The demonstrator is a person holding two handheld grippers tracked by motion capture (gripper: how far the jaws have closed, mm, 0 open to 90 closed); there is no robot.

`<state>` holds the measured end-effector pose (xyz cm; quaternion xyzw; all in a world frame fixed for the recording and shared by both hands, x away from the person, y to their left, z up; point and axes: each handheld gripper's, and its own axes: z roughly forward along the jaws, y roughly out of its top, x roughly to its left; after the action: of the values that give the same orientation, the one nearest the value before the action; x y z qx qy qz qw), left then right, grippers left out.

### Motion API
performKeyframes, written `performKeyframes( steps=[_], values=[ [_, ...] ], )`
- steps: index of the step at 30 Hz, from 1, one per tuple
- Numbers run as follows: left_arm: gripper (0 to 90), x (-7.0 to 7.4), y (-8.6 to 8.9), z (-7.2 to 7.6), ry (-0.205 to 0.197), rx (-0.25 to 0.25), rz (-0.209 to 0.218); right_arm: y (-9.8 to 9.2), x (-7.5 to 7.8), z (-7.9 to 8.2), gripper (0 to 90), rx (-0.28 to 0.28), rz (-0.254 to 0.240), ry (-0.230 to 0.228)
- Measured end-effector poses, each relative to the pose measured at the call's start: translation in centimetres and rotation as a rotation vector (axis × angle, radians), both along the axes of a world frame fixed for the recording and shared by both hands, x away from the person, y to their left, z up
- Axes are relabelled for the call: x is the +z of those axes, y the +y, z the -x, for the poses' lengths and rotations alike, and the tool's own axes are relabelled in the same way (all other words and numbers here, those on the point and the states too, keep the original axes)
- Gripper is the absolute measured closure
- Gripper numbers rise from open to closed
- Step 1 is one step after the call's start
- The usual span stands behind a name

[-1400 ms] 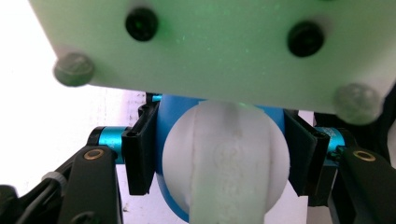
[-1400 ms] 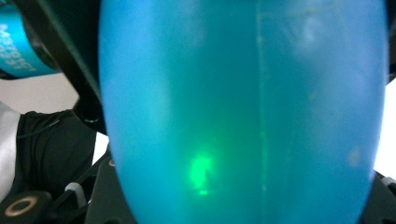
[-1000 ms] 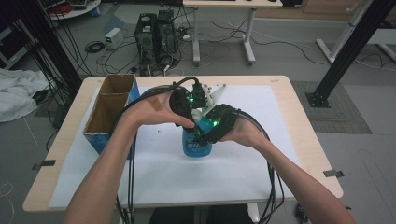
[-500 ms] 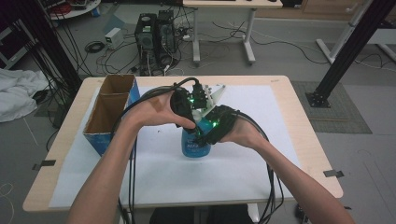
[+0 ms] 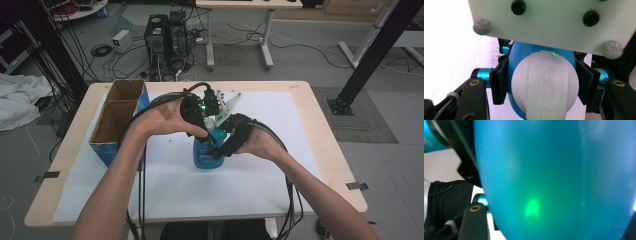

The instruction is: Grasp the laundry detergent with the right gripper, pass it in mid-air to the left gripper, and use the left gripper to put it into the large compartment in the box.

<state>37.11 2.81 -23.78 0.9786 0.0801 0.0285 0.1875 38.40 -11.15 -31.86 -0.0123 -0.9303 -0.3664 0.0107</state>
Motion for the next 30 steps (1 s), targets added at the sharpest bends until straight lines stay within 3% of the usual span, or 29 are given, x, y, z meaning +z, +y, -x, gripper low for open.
performKeyframes(
  steps=[1,16,21,24,30],
  values=[
    [37.7,-0.1,0.1,0.0,0.003,-0.001,-0.016,0.0,-0.1,0.0,32.1,-0.001,-0.006,0.006],
    [37.7,0.1,0.2,0.0,0.003,0.011,-0.018,-0.4,-0.1,0.0,22.8,-0.010,0.000,0.023],
    [37.7,0.3,0.3,0.0,0.004,0.020,-0.019,-0.8,0.1,0.2,21.4,-0.023,0.007,-0.001],
    [37.7,0.5,0.5,0.0,0.004,0.026,-0.021,-1.1,0.1,0.2,13.5,-0.041,0.022,-0.021],
    [37.7,1.0,1.0,-0.2,0.008,0.051,-0.033,-2.3,0.1,0.3,13.5,-0.056,0.069,-0.036]
  ],
)
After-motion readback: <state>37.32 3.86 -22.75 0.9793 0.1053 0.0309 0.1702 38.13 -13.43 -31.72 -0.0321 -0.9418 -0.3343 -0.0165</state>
